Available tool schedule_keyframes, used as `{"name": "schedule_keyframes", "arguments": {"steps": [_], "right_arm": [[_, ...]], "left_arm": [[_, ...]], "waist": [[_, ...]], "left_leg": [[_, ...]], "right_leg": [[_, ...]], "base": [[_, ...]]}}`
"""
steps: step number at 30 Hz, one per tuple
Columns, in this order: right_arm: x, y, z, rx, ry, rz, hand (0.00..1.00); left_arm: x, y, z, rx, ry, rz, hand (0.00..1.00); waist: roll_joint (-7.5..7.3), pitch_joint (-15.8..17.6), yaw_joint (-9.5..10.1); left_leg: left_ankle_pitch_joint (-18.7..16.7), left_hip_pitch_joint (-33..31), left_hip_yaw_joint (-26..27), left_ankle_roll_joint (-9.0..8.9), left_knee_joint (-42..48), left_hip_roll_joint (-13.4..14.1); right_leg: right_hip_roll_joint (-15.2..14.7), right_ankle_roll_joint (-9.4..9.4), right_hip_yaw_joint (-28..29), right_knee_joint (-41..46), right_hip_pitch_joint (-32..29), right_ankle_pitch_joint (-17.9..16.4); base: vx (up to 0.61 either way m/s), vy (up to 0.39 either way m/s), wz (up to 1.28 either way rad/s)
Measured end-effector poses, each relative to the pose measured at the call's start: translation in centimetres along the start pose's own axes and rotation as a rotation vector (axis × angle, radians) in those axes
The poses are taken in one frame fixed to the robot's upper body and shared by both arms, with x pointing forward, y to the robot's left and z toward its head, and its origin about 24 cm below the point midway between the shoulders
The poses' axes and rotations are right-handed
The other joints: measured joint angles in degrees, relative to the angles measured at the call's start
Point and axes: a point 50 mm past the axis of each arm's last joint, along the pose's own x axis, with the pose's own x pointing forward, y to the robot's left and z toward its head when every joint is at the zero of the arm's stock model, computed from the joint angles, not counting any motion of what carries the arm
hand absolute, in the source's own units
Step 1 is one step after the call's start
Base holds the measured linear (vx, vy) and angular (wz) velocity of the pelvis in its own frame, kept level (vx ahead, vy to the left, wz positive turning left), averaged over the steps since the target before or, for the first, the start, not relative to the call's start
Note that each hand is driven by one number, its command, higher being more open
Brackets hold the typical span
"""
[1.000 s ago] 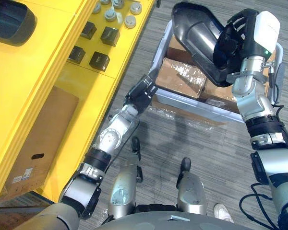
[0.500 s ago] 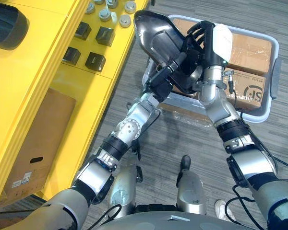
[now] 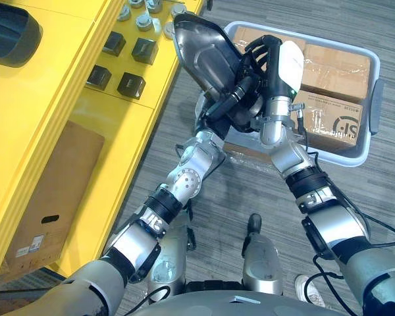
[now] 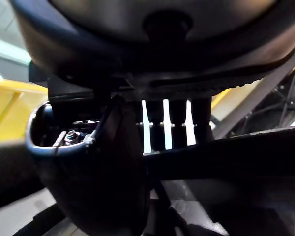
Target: Walk over and take three plastic housings, then place them on the shelf
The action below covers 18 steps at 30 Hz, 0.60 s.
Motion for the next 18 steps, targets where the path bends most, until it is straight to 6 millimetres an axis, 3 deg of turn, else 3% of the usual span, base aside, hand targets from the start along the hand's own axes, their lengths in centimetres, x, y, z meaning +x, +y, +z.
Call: {"name": "schedule_keyframes", "arguments": {"steps": [4, 8, 13, 16, 17, 18], "right_arm": [[-1.2, 0.7, -0.2, 0.032, 0.023, -0.004, 0.0], [-3.1, 1.6, 0.9, 0.093, -0.035, 0.026, 0.0], [-4.1, 2.3, 0.9, 0.111, -0.023, 0.04, 0.0], [-4.5, 2.3, 0.6, 0.111, -0.009, 0.029, 0.0], [-4.6, 2.4, 0.6, 0.115, -0.007, 0.028, 1.0], [-4.9, 2.3, 0.6, 0.124, -0.01, 0.023, 1.0]], "left_arm": [[-0.1, 0.6, 0.4, -0.052, -0.061, 0.046, 0.0], [-0.5, 3.4, 0.8, -0.128, -0.093, 0.168, 0.0], [-0.9, 4.1, 0.1, -0.14, -0.085, 0.198, 0.0], [-1.0, 4.2, -0.2, -0.134, -0.076, 0.195, 0.0], [-1.1, 4.2, -0.2, -0.134, -0.075, 0.191, 0.0], [-1.2, 4.3, -0.3, -0.134, -0.073, 0.183, 0.0]], "waist": [[-0.03, 0.01, 0.24], [-0.14, 0.07, 0.06], [-0.56, 0.06, 0.54], [-1.64, 0.06, 0.93], [-2.22, 0.02, 0.97], [-2.63, -0.06, 1.01]], "left_leg": [[0.02, 0.19, -0.19, -0.02, -0.02, -0.03], [-0.03, 0.58, 0.02, 0.01, -0.17, -0.25], [-0.35, 0.93, -0.1, 0.34, -0.22, -0.41], [-0.35, 0.98, -0.05, 0.35, -0.22, -0.48], [-0.35, 1.03, -0.05, 0.35, -0.22, -0.49], [-0.39, 1.06, -0.04, 0.39, -0.22, -0.52]], "right_leg": [[-0.07, -0.1, -0.03, 0.82, -0.04, -0.14], [-0.33, 0.01, -0.01, 1.03, 0.09, -0.38], [-0.46, 0.02, -0.18, 0.98, 0.62, -0.48], [-0.53, 0.02, -0.16, 0.94, 0.67, -0.48], [-0.53, 0.02, -0.17, 0.9, 0.75, -0.48], [-0.56, 0.02, -0.17, 0.86, 0.8, -0.48]], "base": [[0.0, -0.002, 0.01], [0.0, 0.0, 0.0], [-0.01, -0.007, 0.01], [0.0, 0.0, 0.0], [0.0, 0.0, 0.0], [0.0, 0.0, 0.0]]}}
